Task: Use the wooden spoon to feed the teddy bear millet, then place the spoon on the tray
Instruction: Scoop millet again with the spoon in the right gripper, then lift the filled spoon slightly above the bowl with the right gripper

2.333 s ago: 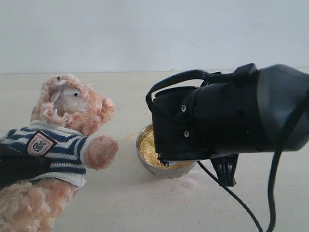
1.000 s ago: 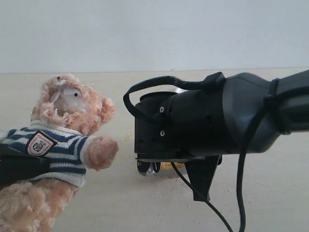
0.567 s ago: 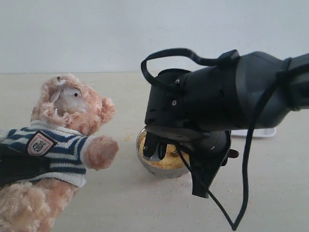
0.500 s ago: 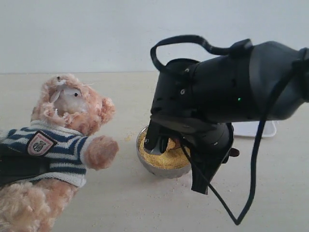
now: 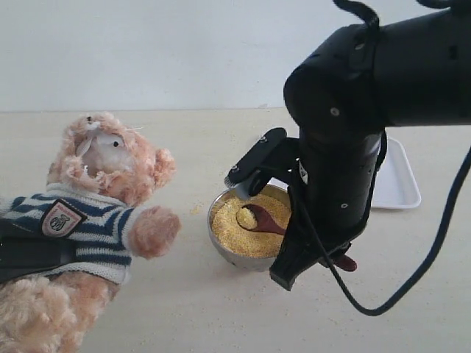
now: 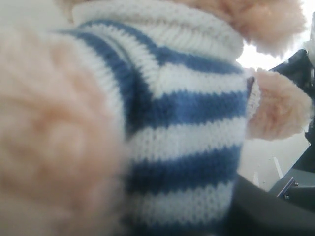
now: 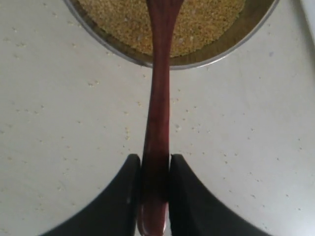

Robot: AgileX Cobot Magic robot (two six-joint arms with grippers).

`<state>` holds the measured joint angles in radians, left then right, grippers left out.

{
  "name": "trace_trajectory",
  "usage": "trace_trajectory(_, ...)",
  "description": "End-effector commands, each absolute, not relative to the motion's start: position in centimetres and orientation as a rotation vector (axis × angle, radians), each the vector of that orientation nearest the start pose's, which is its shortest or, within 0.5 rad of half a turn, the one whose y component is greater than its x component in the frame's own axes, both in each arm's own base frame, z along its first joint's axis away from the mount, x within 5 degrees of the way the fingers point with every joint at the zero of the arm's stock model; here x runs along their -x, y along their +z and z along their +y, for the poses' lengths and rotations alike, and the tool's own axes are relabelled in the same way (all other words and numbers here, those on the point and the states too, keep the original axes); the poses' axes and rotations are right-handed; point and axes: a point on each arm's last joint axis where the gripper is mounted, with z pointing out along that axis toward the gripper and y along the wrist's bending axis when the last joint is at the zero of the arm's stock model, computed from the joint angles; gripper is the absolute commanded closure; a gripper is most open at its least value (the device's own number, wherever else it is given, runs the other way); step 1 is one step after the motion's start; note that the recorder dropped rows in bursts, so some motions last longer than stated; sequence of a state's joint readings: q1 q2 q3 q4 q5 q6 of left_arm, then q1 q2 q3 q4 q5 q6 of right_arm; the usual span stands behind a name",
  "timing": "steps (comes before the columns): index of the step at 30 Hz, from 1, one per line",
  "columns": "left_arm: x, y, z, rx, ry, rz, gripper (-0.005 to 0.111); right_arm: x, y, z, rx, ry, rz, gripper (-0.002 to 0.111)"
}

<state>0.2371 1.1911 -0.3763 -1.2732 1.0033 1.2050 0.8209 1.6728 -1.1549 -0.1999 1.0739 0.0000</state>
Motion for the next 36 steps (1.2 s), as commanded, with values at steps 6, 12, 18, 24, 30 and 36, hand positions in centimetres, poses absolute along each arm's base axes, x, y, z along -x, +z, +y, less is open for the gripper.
trace_trajectory(6, -16.7, 20.1, -3.6, -0.145, -1.104, 2.352, 0.102, -22.5, 23.9, 19.6, 1.252, -0.12, 2.735, 0.108)
trace_trajectory(12, -16.7, 20.1, -3.6, -0.144, -1.102, 2.352, 0.102, -22.1, 23.7, 19.7, 1.244, -0.04, 2.761, 0.108)
trace_trajectory(18, -16.7, 20.1, -3.6, -0.144, -1.102, 2.352, 0.102, -22.1, 24.2, 19.5, 1.256, -0.02, 2.724, 0.108)
trace_trajectory(24, -16.7, 20.1, -3.6, -0.144, -1.102, 2.352, 0.102, -21.9, 25.0, 19.1, 1.249, -0.015, 2.707, 0.108)
trace_trajectory(30, -16.7, 20.1, -3.6, -0.145, -1.104, 2.352, 0.102, -21.5, 25.6, 19.0, 1.237, 0.007, 2.707, 0.108)
trace_trajectory(36, -16.7, 20.1, -3.6, -0.145, -1.104, 2.352, 0.102, -21.3, 25.7, 19.0, 1.236, 0.035, 2.707, 0.108)
